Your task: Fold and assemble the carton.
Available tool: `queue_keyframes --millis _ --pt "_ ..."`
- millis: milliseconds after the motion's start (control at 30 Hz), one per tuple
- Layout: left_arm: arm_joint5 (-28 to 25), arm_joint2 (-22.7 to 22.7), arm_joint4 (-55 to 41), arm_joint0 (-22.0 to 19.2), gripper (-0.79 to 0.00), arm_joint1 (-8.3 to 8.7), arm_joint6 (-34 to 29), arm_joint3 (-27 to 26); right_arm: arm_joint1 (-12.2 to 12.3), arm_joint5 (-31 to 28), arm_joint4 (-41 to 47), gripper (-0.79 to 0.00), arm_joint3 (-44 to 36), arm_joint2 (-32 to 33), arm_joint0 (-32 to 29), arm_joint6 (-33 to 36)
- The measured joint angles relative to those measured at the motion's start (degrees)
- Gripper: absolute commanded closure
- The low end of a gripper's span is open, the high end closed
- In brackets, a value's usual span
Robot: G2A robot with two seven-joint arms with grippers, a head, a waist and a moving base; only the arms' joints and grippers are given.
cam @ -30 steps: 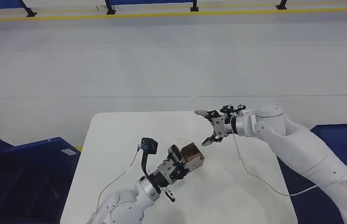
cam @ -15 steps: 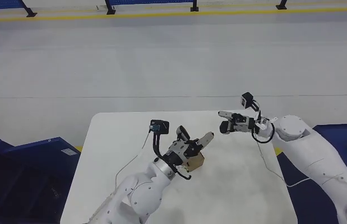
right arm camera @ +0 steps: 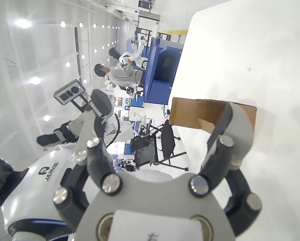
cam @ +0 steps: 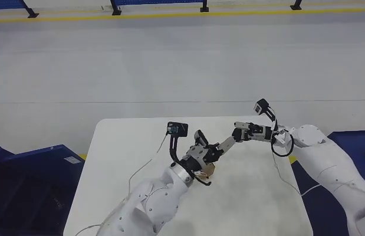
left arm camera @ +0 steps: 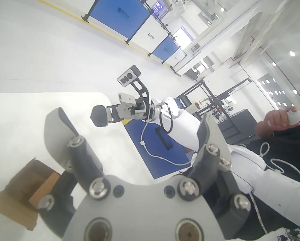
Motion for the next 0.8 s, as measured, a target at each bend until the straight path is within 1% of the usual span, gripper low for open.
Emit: queue_keyframes --millis 33,100,200,267,333,433,467,600,667,800 --pt "-0.36 0.83 0.45 1.66 -0.785 0.1 0.53 -0.52 0.0 0.0 0.0 -0.785 0.0 0.0 0.0 0.0" --pt "-0.98 2.4 4.26 5.26 -0.785 0.47 3.43 -0.64 0.0 0.0 0.0 -0.785 0.0 0.0 0.0 0.0" --pt "-0.95 4.3 12.23 10.28 -0.785 0.8 9.0 0.99 0.0 0.0 0.0 -0.785 0.0 0.0 0.0 0.0" --pt "-1.19 4.56 13.69 12.8 -0.785 0.92 11.24 3.23 0.0 0.0 0.0 -0.785 0.0 0.0 0.0 0.0" --pt "-0.57 3.45 12.61 13.95 -0.785 0.95 12.58 5.66 0.0 0.0 0.0 -0.785 0.0 0.0 0.0 0.0" --pt "0.24 1.6 12.95 13.92 -0.785 0.79 16.26 10.44 0.0 0.0 0.0 -0.785 0.0 0.0 0.0 0.0" --pt "-0.1 1.27 14.21 13.56 -0.785 0.62 18.94 12.99 0.0 0.0 0.0 -0.785 0.0 0.0 0.0 0.0" --pt "-2.14 1.89 15.18 11.73 -0.785 -0.3 24.51 21.1 0.0 0.0 0.0 -0.785 0.0 0.0 0.0 0.0" --pt "-3.25 2.79 16.67 10.7 -0.785 -0.8 26.33 23.85 0.0 0.0 0.0 -0.785 0.0 0.0 0.0 0.0" --pt "-3.95 4.05 19.11 9.2 -0.785 -1.54 27.05 26.77 0.0 0.0 0.0 -0.785 0.0 0.0 0.0 0.0"
